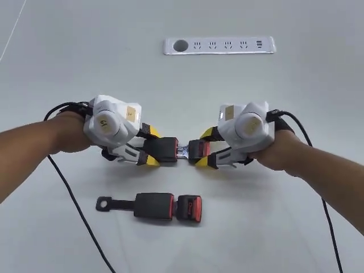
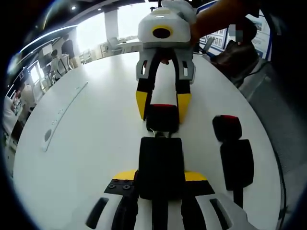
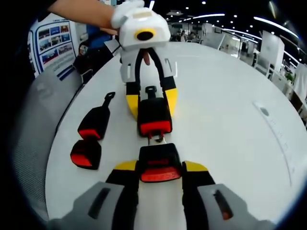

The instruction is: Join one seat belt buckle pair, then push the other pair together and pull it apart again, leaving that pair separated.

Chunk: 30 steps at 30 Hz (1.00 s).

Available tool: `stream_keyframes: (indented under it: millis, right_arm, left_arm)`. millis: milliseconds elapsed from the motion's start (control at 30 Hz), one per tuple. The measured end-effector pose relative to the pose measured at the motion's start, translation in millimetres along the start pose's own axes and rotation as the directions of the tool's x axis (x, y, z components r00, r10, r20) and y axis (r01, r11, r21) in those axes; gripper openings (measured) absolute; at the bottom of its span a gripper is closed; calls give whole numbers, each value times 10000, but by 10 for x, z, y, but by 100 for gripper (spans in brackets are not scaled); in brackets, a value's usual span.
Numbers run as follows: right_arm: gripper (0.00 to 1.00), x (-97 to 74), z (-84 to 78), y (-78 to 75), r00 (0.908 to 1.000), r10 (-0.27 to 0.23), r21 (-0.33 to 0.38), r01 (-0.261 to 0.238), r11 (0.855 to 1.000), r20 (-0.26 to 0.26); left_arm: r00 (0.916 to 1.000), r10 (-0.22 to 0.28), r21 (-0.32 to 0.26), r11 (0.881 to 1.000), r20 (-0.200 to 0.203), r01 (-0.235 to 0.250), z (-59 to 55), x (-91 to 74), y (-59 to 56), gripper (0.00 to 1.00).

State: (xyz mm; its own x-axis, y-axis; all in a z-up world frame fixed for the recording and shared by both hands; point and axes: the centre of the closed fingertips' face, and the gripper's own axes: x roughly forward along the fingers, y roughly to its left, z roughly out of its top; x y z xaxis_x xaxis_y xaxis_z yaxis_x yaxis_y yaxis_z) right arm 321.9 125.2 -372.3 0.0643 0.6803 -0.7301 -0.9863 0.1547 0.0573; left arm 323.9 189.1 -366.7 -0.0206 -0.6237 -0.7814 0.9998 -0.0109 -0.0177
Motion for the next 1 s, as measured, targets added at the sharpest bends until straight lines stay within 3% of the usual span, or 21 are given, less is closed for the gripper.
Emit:
stream_keyframes:
  millis: [300,433,1000]
  right_arm:
    - [33,37,45,6,9998,111,198,-114,9997,150]
    - [33,117,152,30,9996,111,260,-117,9996,250]
    - [33,233,294,59,9992,45,477,-64,9988,403]
  left_arm:
    - [9993,-186,266,9995,-322,195,-7,1,-2,34]
    - [9989,-235,340,9991,-412,249,-1,10,-18,34]
    - [9994,-203,220,9995,-278,210,12,8,-62,37]
